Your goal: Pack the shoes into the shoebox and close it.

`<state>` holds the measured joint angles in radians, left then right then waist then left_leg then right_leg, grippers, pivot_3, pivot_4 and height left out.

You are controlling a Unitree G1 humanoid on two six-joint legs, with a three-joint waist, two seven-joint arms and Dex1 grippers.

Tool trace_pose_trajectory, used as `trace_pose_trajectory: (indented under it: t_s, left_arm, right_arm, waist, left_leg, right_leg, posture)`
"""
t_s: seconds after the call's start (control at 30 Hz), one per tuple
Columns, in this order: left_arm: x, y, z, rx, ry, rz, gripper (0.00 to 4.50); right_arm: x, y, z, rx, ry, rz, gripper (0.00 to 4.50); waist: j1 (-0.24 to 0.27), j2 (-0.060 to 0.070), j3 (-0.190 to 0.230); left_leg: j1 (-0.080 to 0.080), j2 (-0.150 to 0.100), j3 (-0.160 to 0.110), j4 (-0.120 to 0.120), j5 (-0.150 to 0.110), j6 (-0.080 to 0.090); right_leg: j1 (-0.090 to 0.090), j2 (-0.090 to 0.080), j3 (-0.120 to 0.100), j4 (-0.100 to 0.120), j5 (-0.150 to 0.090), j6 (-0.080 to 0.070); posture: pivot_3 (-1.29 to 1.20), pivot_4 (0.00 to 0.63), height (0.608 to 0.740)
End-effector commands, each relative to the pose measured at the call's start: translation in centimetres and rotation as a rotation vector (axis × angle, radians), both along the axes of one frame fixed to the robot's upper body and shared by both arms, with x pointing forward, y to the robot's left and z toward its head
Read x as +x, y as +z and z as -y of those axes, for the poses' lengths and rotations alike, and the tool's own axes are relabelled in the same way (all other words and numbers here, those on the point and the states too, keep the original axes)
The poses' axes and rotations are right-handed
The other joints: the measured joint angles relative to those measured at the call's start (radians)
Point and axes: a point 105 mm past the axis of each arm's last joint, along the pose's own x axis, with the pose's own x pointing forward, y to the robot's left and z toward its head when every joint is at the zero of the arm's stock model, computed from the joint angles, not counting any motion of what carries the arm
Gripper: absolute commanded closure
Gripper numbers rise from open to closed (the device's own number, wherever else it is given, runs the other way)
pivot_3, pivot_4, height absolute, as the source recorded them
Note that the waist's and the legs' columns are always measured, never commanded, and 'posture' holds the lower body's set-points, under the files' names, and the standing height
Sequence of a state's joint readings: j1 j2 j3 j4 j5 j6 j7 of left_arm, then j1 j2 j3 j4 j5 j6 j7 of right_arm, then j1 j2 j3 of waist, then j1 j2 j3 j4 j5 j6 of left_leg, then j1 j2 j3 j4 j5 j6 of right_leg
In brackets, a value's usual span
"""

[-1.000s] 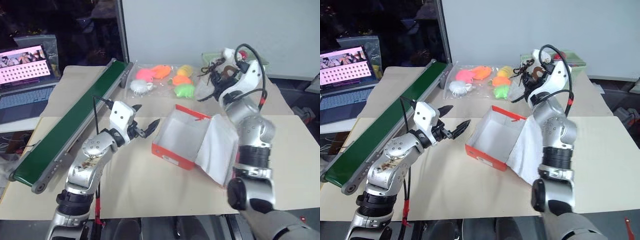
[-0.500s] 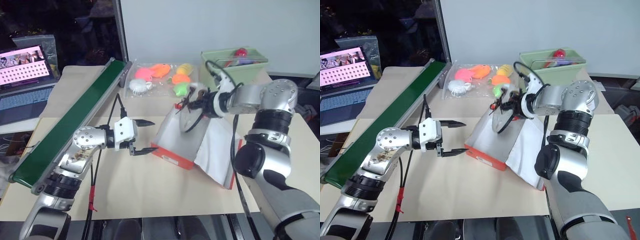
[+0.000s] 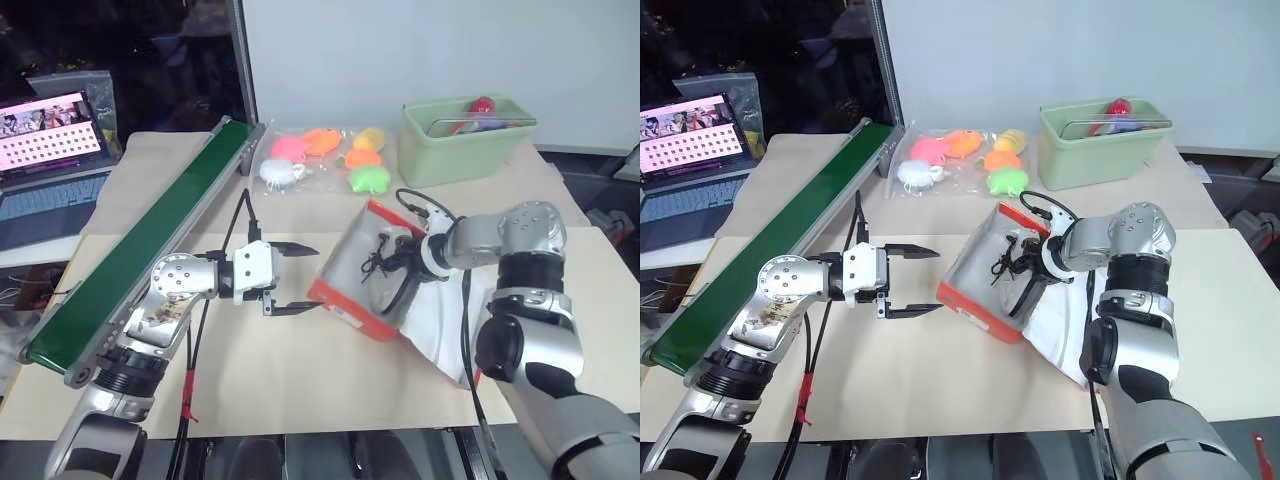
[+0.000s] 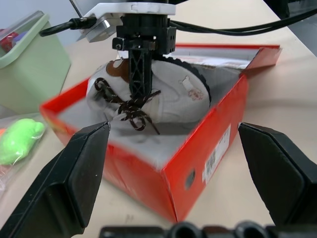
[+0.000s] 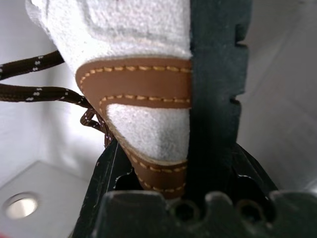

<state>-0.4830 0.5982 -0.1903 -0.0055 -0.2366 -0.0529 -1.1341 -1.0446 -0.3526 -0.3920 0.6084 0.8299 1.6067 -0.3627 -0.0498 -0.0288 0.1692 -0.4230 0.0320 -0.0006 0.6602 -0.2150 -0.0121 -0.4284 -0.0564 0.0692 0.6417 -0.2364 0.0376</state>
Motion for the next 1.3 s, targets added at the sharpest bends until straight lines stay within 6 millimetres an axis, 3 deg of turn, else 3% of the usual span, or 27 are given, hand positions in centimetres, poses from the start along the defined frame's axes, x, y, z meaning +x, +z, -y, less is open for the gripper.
trace_pose_trajectory:
  t_s: [0.03, 0.2, 0.33, 0.47, 0.5, 0.87, 1.03, 1.13, 1.2, 1.3]
  left_arm:
    - [-0.1, 1.0, -0.2, -0.016, -0.004, 0.044, 0.08]
    - [-0.1, 1.0, 0.1, -0.020, -0.009, 0.049, 0.08]
    - [0.0, 1.0, 0.3, -0.025, -0.008, 0.052, 0.00]
    - [0.0, 1.0, 0.3, -0.026, -0.010, 0.052, 0.00]
    - [0.0, 1.0, 0.3, -0.026, -0.011, 0.052, 0.00]
    - [0.5, 1.4, -0.2, -0.031, 0.021, 0.059, 0.00]
    - [2.0, 2.2, -1.2, -0.122, 0.158, 0.055, 0.00]
    - [4.4, 3.3, -3.6, -0.242, 0.398, 0.059, 0.00]
    - [6.0, 4.4, -6.1, -0.345, 0.600, 0.057, 0.00]
    - [6.7, 5.1, -10.5, -0.461, 0.874, 0.049, 0.00]
  right_arm:
    - [-0.1, 1.1, -0.1, -0.015, 0.046, 0.058, 2.69]
    - [-0.4, 1.0, 0.0, -0.037, 0.072, 0.071, 2.69]
    - [-0.4, 1.2, -0.2, -0.021, 0.066, 0.089, 1.66]
    - [-0.4, 1.8, -0.7, -0.042, 0.092, 0.122, 0.17]
    - [-0.3, 2.1, -0.8, -0.051, 0.096, 0.136, 0.08]
    - [0.6, 8.5, -2.2, -0.261, 0.213, 0.493, 0.08]
    - [0.8, 12.2, -3.7, -0.359, 0.327, 0.748, 0.08]
    - [-0.7, 14.1, -5.9, -0.344, 0.492, 0.977, 0.08]
    - [-2.6, 14.0, -6.9, -0.301, 0.620, 1.068, 0.08]
    - [-5.8, 13.3, -7.2, -0.201, 0.788, 1.175, 0.08]
  waist:
    - [0.001, 0.000, 0.000]
    - [0.004, 0.000, 0.000]
    - [0.004, 0.000, 0.000]
    - [0.004, 0.000, 0.000]
    - [0.004, 0.000, 0.000]
    - [0.005, 0.000, 0.000]
    - [0.004, 0.000, 0.000]
    - [0.004, 0.000, 0.000]
    - [0.005, 0.000, 0.000]
    - [0.007, -0.001, 0.000]
  left_leg:
    - [0.000, 0.000, 0.000, 0.000, 0.000, 0.000]
    - [-0.001, 0.000, 0.000, 0.000, 0.000, 0.000]
    - [0.000, 0.000, 0.000, 0.000, 0.000, 0.000]
    - [-0.001, 0.000, 0.000, 0.000, 0.000, 0.000]
    - [-0.001, 0.000, 0.000, 0.000, 0.000, 0.000]
    - [-0.001, 0.000, 0.000, 0.000, 0.000, 0.000]
    - [0.000, 0.000, 0.000, 0.000, 0.000, 0.000]
    - [0.000, 0.000, -0.001, 0.000, 0.000, 0.000]
    - [-0.001, 0.000, -0.001, 0.001, 0.000, 0.000]
    - [-0.001, 0.000, -0.002, 0.001, 0.000, 0.000]
  right_leg:
    - [0.000, 0.000, 0.000, 0.000, 0.000, 0.000]
    - [0.000, 0.000, 0.000, 0.000, 0.000, 0.000]
    - [0.000, 0.000, 0.000, 0.000, 0.000, 0.000]
    - [0.000, 0.000, 0.000, 0.000, 0.000, 0.000]
    - [0.000, 0.000, 0.000, 0.000, 0.000, 0.000]
    - [0.000, 0.000, 0.000, 0.000, 0.000, 0.000]
    - [0.000, 0.000, 0.000, 0.000, 0.000, 0.000]
    - [0.000, 0.000, 0.000, 0.000, 0.000, 0.000]
    - [-0.001, 0.000, 0.000, 0.000, 0.000, 0.000]
    - [0.000, 0.000, -0.001, 0.000, 0.000, 0.001]
  posture:
    - [0.00, 0.150, 0.729]
    - [0.00, 0.150, 0.729]
    - [0.00, 0.150, 0.729]
    - [0.00, 0.150, 0.729]
    - [0.00, 0.150, 0.729]
    - [0.00, 0.150, 0.729]
    - [0.00, 0.150, 0.729]
    - [0.00, 0.150, 0.729]
    - [0.00, 0.150, 0.729]
    - [0.00, 0.150, 0.729]
